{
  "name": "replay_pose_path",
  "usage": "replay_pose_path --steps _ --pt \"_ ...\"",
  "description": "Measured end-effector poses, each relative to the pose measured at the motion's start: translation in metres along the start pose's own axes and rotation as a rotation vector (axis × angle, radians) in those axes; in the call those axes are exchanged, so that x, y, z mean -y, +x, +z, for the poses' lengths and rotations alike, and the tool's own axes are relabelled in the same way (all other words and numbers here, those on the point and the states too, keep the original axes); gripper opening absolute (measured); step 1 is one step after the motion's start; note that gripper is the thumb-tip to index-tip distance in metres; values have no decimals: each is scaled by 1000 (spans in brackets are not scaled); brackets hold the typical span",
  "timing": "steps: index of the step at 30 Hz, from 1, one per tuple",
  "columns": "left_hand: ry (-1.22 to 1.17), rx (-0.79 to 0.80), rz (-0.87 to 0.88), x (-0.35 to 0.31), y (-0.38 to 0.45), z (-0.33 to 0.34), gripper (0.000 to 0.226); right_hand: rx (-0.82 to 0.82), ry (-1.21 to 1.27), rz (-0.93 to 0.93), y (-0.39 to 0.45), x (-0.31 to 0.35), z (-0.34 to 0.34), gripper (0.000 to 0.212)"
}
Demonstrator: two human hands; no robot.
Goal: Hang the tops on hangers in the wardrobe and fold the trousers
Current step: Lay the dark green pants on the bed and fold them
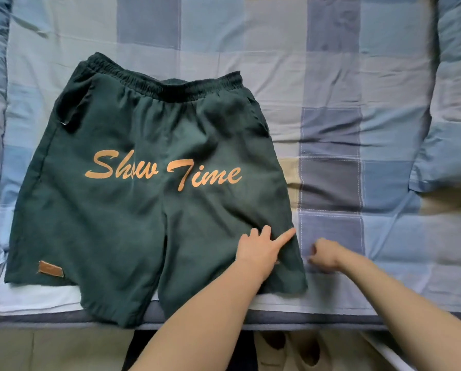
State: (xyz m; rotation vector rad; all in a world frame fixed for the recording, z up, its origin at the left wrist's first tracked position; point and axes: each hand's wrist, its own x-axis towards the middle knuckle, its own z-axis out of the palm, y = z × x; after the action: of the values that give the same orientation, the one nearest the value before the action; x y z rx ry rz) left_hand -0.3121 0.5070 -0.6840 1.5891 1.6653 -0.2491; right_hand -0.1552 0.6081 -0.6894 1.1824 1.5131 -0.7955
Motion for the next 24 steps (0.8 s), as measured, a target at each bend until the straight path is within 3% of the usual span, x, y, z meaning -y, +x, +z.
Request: replay_pose_path --steps 1,4,9,12,14,16,19,24 --pt "35 4 -7 -6 7 1 79 -119 20 -4 5 0 -25 15" --pt "67 23 -67 -14 22 -3 73 -393 473 -111 21 24 -98 20" --pt "127 -33 4 -17 32 -6 42 -306 869 -351 33 107 -179 23" --pt "96 -75 35 -17 35 0 46 -300 850 -374 50 147 -200 24" --pt "94 -35 0 -17 42 -1 58 -355 828 -373 61 163 -206 46" --pt "79 9 -47 -20 49 -4 51 -407 822 -332 65 173 -209 66" --pt "-35 47 -46 -22 53 -10 28 -484 762 -306 65 182 -213 50" --pt "-419 -11 25 11 21 -29 21 -568 877 -259 46 193 -222 38"
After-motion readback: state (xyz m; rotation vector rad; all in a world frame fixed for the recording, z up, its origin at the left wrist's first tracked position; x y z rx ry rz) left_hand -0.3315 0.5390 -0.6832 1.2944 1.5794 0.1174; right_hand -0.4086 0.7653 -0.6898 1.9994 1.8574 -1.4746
